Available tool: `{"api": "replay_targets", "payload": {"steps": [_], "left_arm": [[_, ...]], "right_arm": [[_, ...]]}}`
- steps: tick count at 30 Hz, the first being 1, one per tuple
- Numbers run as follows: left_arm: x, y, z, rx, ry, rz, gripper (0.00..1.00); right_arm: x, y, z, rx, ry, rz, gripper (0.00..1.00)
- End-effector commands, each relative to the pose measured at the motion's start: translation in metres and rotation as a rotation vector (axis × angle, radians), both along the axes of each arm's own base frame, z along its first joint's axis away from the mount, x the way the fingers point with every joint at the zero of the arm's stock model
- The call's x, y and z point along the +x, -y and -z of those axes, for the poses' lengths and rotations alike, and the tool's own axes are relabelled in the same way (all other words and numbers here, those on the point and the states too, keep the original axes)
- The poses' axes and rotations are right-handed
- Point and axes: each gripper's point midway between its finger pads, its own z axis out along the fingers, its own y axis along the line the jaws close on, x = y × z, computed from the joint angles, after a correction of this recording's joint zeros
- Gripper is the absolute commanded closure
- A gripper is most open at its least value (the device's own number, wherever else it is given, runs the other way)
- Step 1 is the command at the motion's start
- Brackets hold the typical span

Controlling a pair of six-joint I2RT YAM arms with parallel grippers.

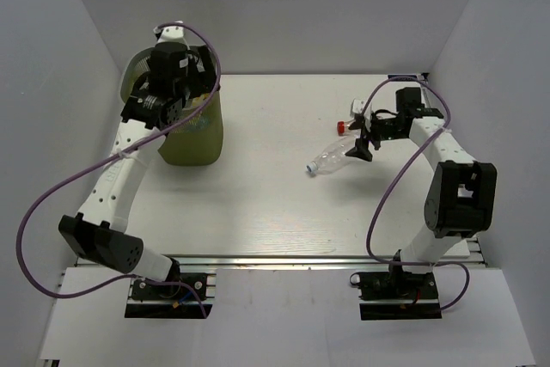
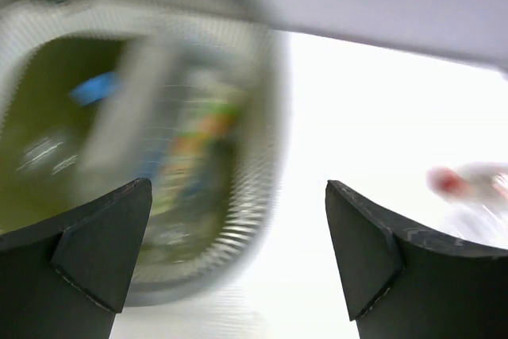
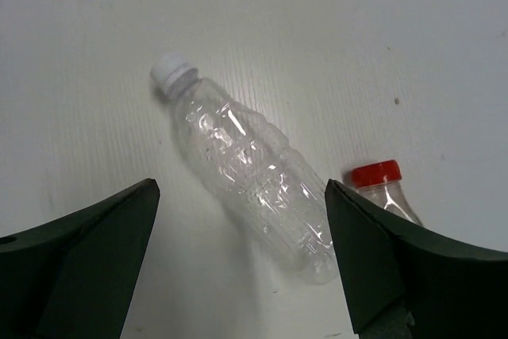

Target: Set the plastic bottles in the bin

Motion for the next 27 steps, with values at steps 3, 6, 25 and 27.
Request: {"api": "replay_targets", "payload": {"steps": [3,6,25,27], "left_arm": [[-0.058,0.124,-0.047,-0.156,0.110,0.824,0.00],[-0.086,0.145,0.003,-0.246,-0.021,0.941,0.00],[-0.171,0.106,0.101,-0.288,-0.227,0.771,0.00],[-0.180,0.102,0.110,-0.299,-0.240,0.763,0.00]], "right_arm": [[-0.002,-0.009,0.028,-0.214,0.346,-0.414,0.10],[0.012,-0.012,0.040,-0.290,0.389,-0.489,0.10],[0.018,-0.032,0.124,-0.550,0.190,-0.770,0.30],[0.009,-0.036,0.122,-0.522,0.151,-0.786,0.52]]}}
